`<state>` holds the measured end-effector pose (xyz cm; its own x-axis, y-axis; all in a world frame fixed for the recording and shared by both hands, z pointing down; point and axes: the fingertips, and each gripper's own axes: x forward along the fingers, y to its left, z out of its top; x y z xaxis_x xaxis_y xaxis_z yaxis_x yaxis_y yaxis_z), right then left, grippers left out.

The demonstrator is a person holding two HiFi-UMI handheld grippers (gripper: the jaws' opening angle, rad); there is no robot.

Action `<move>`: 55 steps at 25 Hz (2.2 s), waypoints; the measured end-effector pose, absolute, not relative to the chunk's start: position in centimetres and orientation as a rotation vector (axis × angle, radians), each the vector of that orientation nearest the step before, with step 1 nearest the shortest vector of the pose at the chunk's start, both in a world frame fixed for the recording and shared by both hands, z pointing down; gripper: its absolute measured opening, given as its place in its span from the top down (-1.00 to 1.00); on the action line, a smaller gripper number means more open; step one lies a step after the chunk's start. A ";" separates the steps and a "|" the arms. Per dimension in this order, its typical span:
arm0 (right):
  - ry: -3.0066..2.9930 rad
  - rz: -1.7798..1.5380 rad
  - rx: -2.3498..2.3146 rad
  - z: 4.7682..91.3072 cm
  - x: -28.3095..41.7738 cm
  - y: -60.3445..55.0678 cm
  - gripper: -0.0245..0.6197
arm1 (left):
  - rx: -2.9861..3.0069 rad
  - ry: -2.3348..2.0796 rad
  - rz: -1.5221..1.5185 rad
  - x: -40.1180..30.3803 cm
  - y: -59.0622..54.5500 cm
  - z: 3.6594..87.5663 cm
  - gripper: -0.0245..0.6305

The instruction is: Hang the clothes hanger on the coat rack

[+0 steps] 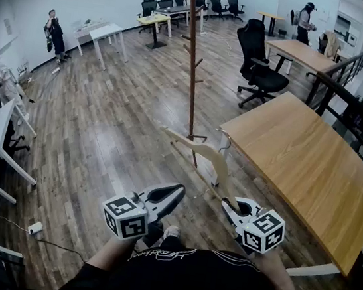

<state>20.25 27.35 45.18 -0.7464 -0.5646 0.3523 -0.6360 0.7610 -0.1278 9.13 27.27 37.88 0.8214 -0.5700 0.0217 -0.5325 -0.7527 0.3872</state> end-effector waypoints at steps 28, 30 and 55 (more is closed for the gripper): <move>-2.587 0.453 0.938 48.8 13.2 11.9 0.80 | 2.496 -0.785 -0.180 1.3 10.2 41.6 0.90; -2.584 0.461 0.952 48.7 12.1 9.3 0.80 | 2.492 -0.769 -0.184 0.0 7.6 41.5 0.90; -2.583 0.430 1.012 46.9 4.3 -8.4 0.80 | 2.511 -0.779 -0.207 -9.6 -9.2 40.1 0.91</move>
